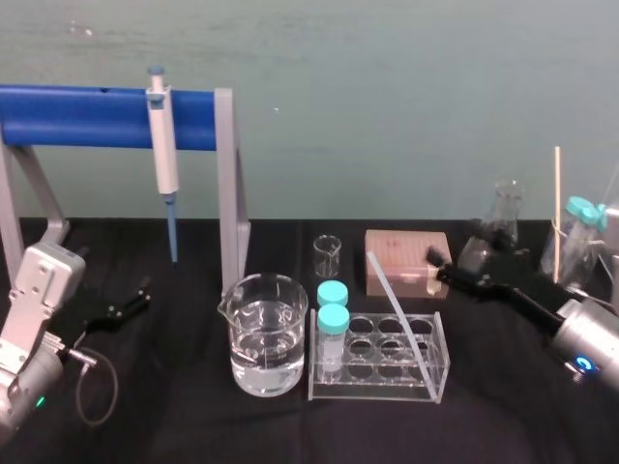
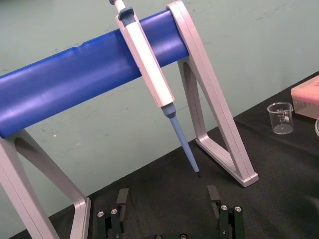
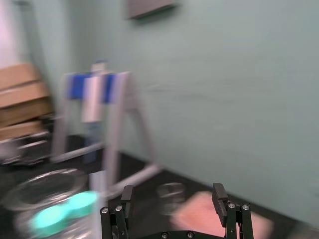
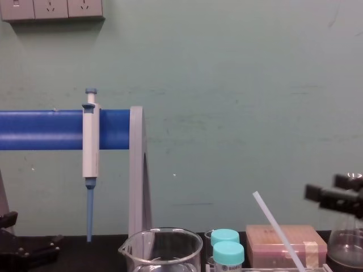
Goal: Pick up the stirring rod with one hand, then place it down.
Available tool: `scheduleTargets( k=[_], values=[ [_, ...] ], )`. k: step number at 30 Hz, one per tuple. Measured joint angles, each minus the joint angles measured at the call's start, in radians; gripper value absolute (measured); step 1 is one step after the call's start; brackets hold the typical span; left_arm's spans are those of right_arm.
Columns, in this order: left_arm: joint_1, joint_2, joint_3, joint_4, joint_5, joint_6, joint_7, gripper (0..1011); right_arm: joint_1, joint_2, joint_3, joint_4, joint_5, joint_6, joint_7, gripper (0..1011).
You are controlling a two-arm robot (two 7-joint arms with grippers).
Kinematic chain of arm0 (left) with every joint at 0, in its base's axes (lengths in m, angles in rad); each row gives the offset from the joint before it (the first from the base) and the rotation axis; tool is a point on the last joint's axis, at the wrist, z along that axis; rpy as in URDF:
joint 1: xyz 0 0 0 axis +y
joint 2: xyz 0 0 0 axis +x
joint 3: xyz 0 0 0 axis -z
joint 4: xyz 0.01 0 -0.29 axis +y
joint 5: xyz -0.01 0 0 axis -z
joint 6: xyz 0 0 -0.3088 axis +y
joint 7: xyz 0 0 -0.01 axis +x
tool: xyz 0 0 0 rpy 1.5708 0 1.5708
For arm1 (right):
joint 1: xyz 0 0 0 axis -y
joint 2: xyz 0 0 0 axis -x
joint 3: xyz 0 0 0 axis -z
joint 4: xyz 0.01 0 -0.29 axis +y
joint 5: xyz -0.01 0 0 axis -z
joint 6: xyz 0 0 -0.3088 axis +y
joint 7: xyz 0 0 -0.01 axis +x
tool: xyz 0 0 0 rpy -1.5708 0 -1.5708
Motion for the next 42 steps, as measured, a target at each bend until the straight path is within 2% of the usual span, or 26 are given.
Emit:
scheduleTargets(
  k=[1,2,3,7,9,18,42],
  values=[
    [0.0,0.0,0.0,0.0,0.0,0.0,0.0,1000,-0.02,-0.003,0.026,-0.022,-0.02,-0.002,-0.076,1002],
    [0.0,0.0,0.0,0.0,0.0,0.0,0.0,1000,-0.028,-0.005,0.035,-0.03,-0.031,-0.002,-0.114,1002],
    [0.0,0.0,0.0,0.0,0.0,0.0,0.0,1000,-0.043,-0.011,0.053,-0.043,-0.051,0.006,-0.182,1002],
    [0.0,0.0,0.0,0.0,0.0,0.0,0.0,1000,-0.063,-0.021,0.076,-0.052,-0.082,0.064,-0.289,1002],
    [0.0,0.0,0.0,0.0,0.0,0.0,0.0,1000,-0.066,-0.026,0.079,-0.045,-0.086,0.105,-0.309,1002],
    [0.0,0.0,0.0,0.0,0.0,0.0,0.0,1000,-0.057,-0.041,0.076,-0.005,-0.091,0.198,-0.313,1002],
    [0.0,0.0,0.0,0.0,0.0,0.0,0.0,1000,-0.061,-0.04,0.08,-0.011,-0.091,0.189,-0.32,1002]
  ],
)
